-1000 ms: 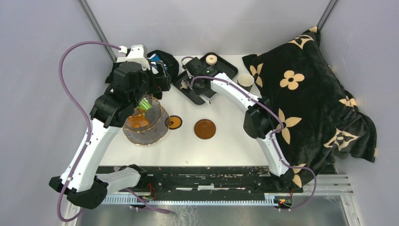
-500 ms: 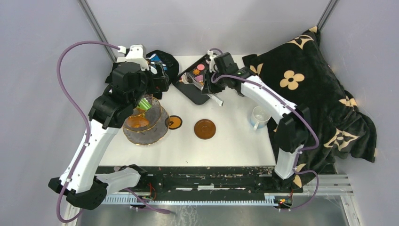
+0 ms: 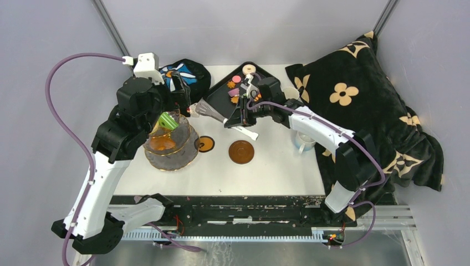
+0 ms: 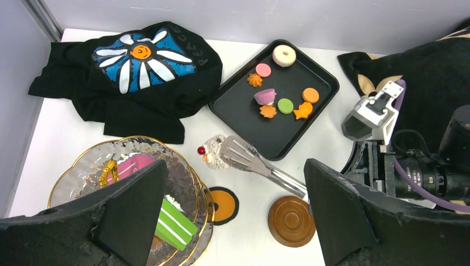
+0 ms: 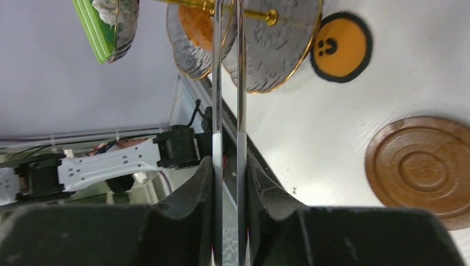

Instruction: Serve the afternoon tea

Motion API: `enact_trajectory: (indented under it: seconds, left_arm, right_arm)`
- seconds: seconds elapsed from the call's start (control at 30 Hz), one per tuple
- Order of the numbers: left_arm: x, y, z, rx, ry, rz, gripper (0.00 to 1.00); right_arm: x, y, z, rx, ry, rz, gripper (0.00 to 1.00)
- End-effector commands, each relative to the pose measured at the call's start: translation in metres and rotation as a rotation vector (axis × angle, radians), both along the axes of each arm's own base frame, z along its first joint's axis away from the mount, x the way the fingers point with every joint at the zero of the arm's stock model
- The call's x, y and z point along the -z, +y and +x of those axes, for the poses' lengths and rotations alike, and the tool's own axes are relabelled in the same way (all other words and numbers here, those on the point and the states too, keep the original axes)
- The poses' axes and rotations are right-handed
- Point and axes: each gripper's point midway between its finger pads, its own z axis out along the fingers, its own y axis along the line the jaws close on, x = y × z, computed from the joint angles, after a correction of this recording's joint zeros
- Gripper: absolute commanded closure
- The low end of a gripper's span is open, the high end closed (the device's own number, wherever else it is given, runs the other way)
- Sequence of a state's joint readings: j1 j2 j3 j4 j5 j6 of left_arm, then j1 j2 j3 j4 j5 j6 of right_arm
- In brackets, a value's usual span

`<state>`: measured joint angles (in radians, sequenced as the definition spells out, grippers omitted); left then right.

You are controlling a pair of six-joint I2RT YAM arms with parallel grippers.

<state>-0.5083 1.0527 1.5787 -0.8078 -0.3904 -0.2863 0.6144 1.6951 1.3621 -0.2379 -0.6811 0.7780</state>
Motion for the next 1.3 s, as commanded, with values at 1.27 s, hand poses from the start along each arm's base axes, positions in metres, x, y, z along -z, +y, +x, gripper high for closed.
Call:
enact_trajectory:
  seconds: [1.27]
  left_arm:
    - [-0.015, 0.002, -0.005, 0.003, -0.043, -0.021, 0.01]
  right_arm:
    - [-0.011, 0.08, -0.05, -0.204, 0.105, 0.166, 0.99]
